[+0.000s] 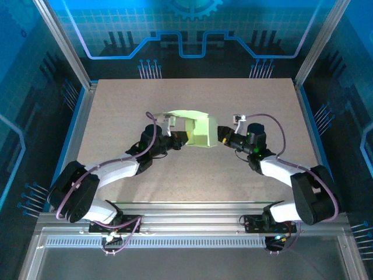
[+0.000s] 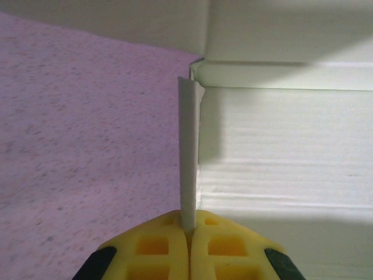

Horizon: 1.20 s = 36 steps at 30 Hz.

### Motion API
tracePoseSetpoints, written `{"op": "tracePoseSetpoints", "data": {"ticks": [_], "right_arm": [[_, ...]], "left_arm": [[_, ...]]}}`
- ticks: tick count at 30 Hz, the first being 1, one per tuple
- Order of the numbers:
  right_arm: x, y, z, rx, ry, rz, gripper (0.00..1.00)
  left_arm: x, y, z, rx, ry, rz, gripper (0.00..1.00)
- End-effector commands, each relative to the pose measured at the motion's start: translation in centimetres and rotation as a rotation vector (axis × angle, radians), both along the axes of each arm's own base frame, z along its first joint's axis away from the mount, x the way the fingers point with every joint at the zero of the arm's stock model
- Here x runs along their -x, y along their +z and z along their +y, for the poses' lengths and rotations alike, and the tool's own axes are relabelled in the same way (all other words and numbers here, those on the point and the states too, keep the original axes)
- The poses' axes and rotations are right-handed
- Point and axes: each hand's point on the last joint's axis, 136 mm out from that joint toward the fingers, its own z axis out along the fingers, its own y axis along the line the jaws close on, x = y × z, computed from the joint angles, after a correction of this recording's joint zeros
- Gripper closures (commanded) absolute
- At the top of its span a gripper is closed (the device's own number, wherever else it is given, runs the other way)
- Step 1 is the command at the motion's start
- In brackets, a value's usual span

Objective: Fold the paper box

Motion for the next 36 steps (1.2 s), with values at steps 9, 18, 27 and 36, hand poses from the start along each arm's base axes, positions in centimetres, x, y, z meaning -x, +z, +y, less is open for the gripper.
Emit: {"op": "tracePoseSetpoints", "data": {"ticks": [9,18,27,36], "right_arm": [[0.6,-2.1,-8.7,0.337,-0.272,0.072,0.20],[0.8,-2.0,-7.9,0.389,-0.224,0.068,0.22],[1.0,-3.2,-5.5,0.443,-0.169,0.083,0.23],[1.5,-4.4,-3.8,0.628,-0.172,0.184,0.23]], "left_arm": [[2.3,-7.4,8.8,-0.606,0.192,0.367,1.00],[3.1,-11.7,10.2,-0.784,0.201,0.561,1.00],[3.0,-13.5,9.7,-0.804,0.216,0.637,0.86],[2.8,-11.9,8.8,-0.711,0.229,0.592,0.53]]}}
